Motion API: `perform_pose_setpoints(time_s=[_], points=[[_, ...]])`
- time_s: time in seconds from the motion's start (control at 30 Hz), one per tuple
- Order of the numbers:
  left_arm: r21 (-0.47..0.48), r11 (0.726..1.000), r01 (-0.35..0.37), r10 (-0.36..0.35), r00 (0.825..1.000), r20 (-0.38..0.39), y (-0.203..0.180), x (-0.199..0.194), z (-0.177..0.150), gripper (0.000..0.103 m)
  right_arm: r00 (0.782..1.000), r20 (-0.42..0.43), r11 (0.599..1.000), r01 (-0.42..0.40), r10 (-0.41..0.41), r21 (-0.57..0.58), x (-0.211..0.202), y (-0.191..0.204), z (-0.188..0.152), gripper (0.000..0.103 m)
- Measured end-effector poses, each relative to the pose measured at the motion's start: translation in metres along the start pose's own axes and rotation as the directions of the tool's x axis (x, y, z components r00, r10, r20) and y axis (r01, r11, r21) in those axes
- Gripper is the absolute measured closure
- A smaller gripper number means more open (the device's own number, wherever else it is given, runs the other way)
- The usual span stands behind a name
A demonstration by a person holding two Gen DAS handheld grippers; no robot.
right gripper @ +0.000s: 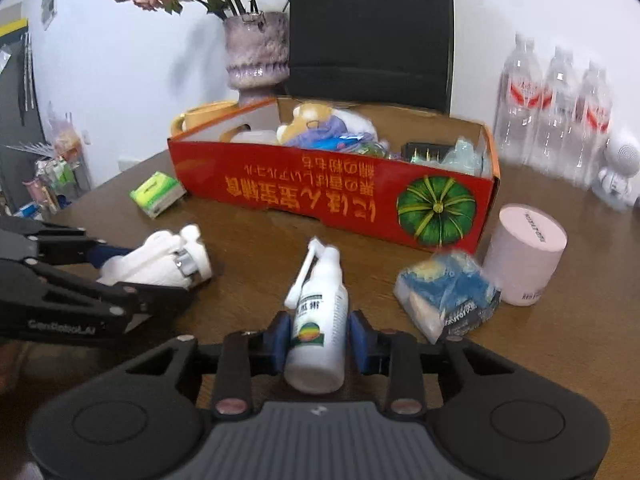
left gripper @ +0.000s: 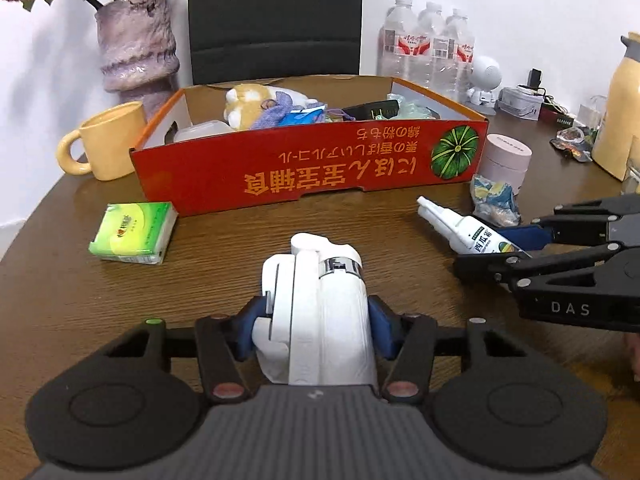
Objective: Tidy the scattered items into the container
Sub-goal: 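Grasp the white bottle pack with the left tool while the right tool grasps the white spray bottle, then carry the bottle pack and spray bottle with both tools into the box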
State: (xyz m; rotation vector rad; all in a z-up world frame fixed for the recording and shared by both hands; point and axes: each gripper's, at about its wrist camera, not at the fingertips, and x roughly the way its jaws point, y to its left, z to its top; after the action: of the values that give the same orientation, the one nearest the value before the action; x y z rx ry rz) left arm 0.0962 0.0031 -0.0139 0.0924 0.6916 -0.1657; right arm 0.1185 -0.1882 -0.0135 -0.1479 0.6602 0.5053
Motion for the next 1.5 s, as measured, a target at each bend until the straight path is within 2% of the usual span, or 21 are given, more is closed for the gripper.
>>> perform_pose_setpoints(time_s=[0.07,0.17,0.2,0.23,0.37,0.47,0.53,0.6,0.67,0.73,0.8,0.9,1.0,1.1,1.2,1.33,1.5], points=[[-0.004,1.0,-0.002,0.002,1.0,0.011,0.001,0.0,-0.002,0.042,1.0,0.005,1.0,0.01,-0.01,-0.012,0.001,0.006,-0.001,0.069],[-0.002,1.0,0.005,-0.005,1.0,0.015,0.001,-0.001,-0.004,0.041,1.0,0.019,1.0,0.014,-0.014,-0.007,0.0,0.006,-0.004,0.069],[0.003,1.0,0.006,-0.006,1.0,0.018,0.001,-0.002,-0.006,0.045,1.0,0.021,1.0,0.012,-0.012,-0.002,-0.001,0.005,-0.005,0.07],[0.005,1.0,0.004,-0.004,1.0,0.019,0.0,-0.003,-0.006,0.048,1.0,0.024,1.0,0.019,-0.019,0.007,-0.001,0.003,-0.005,0.076],[0.003,1.0,0.007,-0.007,0.999,0.053,0.0,-0.014,-0.002,0.048,0.998,0.049,0.999,0.031,-0.032,0.027,-0.007,0.001,-0.006,0.077],[-0.001,1.0,0.013,-0.013,0.996,0.088,0.001,-0.023,0.002,0.048,0.993,0.12,0.998,0.012,-0.018,0.056,-0.025,0.001,0.002,0.077],[-0.041,0.998,0.047,-0.043,0.994,0.103,0.01,-0.028,0.012,0.048,0.983,0.183,0.996,-0.019,0.002,0.088,-0.04,-0.004,0.01,0.077],[-0.083,0.993,0.08,-0.07,0.991,0.114,0.02,-0.031,0.024,0.048,0.976,0.216,0.995,-0.004,-0.018,0.1,-0.041,-0.014,0.03,0.077],[-0.106,0.993,0.052,-0.039,0.992,0.122,0.028,-0.027,0.037,0.048,0.968,0.246,0.994,0.014,-0.041,0.111,-0.04,-0.024,0.05,0.077],[-0.121,0.992,0.037,-0.022,0.992,0.124,0.035,-0.023,0.051,0.048,0.97,0.236,0.988,0.019,-0.055,0.154,-0.023,-0.042,0.077,0.077],[-0.161,0.985,0.059,-0.039,0.991,0.126,0.045,-0.016,0.065,0.048,0.976,0.21,0.978,0.013,-0.058,0.209,0.001,-0.059,0.101,0.077],[-0.174,0.984,0.046,-0.025,0.992,0.122,0.052,-0.007,0.084,0.048,0.985,0.151,0.959,0.033,-0.079,0.283,0.045,-0.071,0.124,0.077],[-0.135,0.991,0.004,0.01,0.994,0.105,0.052,0.007,0.105,0.048,0.996,0.073,0.942,0.021,-0.049,0.335,0.076,-0.077,0.13,0.076],[-0.09,0.996,-0.021,0.026,0.998,0.063,0.05,0.032,0.133,0.048,0.998,0.049,0.947,0.023,-0.041,0.322,0.086,-0.075,0.137,0.076],[-0.061,0.994,-0.086,0.089,0.995,0.049,0.046,0.057,0.15,0.048,0.998,0.046,0.942,0.019,-0.037,0.336,0.086,-0.077,0.141,0.076],[-0.095,0.994,-0.057,0.061,0.998,0.034,0.05,0.082,0.159,0.048,1.0,0.027,0.937,-0.001,-0.009,0.348,0.093,-0.081,0.145,0.076],[-0.081,0.995,-0.054,0.053,0.999,-0.009,0.057,0.113,0.167,0.048,1.0,-0.016,0.938,-0.003,0.009,0.346,0.11,-0.087,0.151,0.076]])
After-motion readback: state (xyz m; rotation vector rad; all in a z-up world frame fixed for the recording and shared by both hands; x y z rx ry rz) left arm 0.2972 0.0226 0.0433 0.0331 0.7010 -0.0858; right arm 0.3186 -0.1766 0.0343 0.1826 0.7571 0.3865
